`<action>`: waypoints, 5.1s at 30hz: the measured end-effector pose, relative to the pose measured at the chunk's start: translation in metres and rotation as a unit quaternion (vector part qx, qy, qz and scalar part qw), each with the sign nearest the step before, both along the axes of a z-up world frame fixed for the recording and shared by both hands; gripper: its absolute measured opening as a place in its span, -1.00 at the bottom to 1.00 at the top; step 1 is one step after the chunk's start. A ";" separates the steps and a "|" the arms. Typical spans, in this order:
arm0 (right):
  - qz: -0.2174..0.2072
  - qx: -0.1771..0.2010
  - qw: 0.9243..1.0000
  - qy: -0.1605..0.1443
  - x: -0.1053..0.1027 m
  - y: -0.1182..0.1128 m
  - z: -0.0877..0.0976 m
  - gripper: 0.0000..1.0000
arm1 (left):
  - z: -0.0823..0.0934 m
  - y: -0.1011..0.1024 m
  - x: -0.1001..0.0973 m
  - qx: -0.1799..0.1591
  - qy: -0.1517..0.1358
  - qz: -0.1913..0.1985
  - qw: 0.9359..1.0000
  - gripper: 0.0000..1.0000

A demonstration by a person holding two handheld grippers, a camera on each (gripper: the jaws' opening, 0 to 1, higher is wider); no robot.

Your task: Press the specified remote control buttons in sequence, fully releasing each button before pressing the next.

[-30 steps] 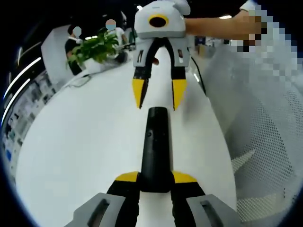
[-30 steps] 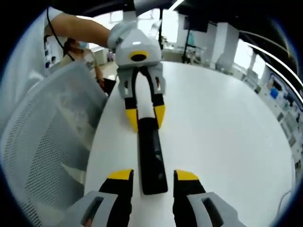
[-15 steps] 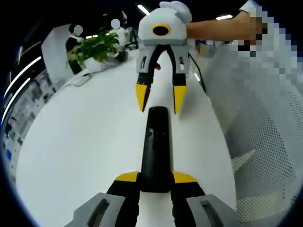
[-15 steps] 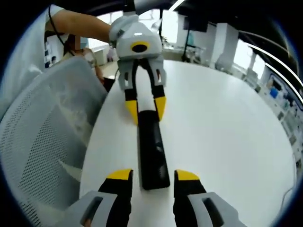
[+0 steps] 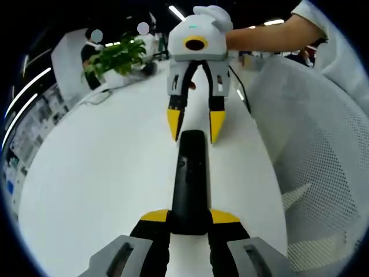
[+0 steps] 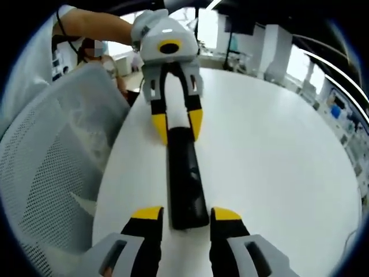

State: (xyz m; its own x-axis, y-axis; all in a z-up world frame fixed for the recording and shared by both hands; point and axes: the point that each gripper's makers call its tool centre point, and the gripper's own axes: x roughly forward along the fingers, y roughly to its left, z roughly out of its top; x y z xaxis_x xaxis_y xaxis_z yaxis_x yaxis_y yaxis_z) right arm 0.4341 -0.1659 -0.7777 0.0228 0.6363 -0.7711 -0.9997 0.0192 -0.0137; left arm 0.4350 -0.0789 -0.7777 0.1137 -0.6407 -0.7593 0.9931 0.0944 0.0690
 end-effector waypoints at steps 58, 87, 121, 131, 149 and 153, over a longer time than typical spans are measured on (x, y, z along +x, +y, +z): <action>0.019 -0.064 0.998 -0.003 0.003 0.002 -0.005 -0.62 | 0.000 0.000 0.001 -0.015 0.001 0.003 1.000 -0.53; 0.016 -0.058 0.998 -0.027 0.012 0.004 0.004 -0.62 | 0.010 0.002 0.011 -0.001 -0.024 0.001 1.000 -0.53; 0.004 -0.044 0.995 -0.093 0.117 0.013 0.031 -0.61 | 0.035 0.010 0.115 0.025 -0.075 -0.002 0.997 -0.53; 0.001 -0.043 0.995 -0.090 0.146 0.017 0.016 -0.61 | 0.022 0.013 0.144 0.039 -0.071 -0.003 0.997 -0.54; -0.005 -0.042 0.996 -0.084 0.180 0.016 0.005 -0.60 | 0.005 0.013 0.182 0.051 -0.060 -0.008 0.997 -0.53; -0.006 -0.040 0.996 -0.082 0.182 0.016 0.004 -0.60 | 0.004 0.014 0.184 0.054 -0.058 -0.011 0.997 -0.53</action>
